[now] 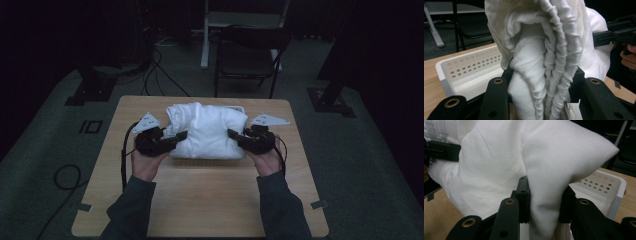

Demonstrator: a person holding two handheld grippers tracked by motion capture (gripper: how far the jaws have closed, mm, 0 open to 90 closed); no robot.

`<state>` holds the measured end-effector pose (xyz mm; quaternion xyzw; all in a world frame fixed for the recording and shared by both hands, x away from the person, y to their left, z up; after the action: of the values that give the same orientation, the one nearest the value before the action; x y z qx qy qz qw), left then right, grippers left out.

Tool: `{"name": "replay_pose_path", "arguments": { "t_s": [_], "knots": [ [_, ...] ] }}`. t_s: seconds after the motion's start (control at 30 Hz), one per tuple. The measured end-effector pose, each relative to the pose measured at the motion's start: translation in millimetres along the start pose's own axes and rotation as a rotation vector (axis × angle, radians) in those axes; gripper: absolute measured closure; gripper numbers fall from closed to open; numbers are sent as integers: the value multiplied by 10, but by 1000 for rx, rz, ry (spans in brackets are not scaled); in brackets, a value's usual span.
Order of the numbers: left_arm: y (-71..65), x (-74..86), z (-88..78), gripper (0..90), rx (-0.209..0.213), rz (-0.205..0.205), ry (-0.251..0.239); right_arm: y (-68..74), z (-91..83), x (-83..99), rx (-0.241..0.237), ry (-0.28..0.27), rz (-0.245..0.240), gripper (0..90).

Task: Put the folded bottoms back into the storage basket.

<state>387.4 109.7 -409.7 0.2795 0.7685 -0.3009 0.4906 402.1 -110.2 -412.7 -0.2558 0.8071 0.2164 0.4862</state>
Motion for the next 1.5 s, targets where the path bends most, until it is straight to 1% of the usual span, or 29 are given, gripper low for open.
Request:
{"name": "replay_pose_path", "arguments": {
  "t_s": [0.3, 0.83, 1.5],
  "knots": [
    [56, -48, 76, 576, -4, -8, 8, -83, 62, -28, -1, -2, 24, 698],
    [166, -132, 182, 576, -10, -15, 2, -185, 146, -106, 23, -5, 28, 697],
    [301, -170, 304, 576, -19, -35, 4, -282, 267, -157, 48, -2, 39, 697]
  ]
}}
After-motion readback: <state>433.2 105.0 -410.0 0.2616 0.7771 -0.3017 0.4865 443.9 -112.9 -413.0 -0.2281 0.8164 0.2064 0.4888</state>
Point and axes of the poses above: each handheld gripper's, and its own axes: z roughly forward along the jaws, x roughly out of its underside, y roughly to its left, the point moved 8 cm from there along z, roughly forward along the jaws, and after that the axes turned 4 degrees about x, right-handed, at the moved point
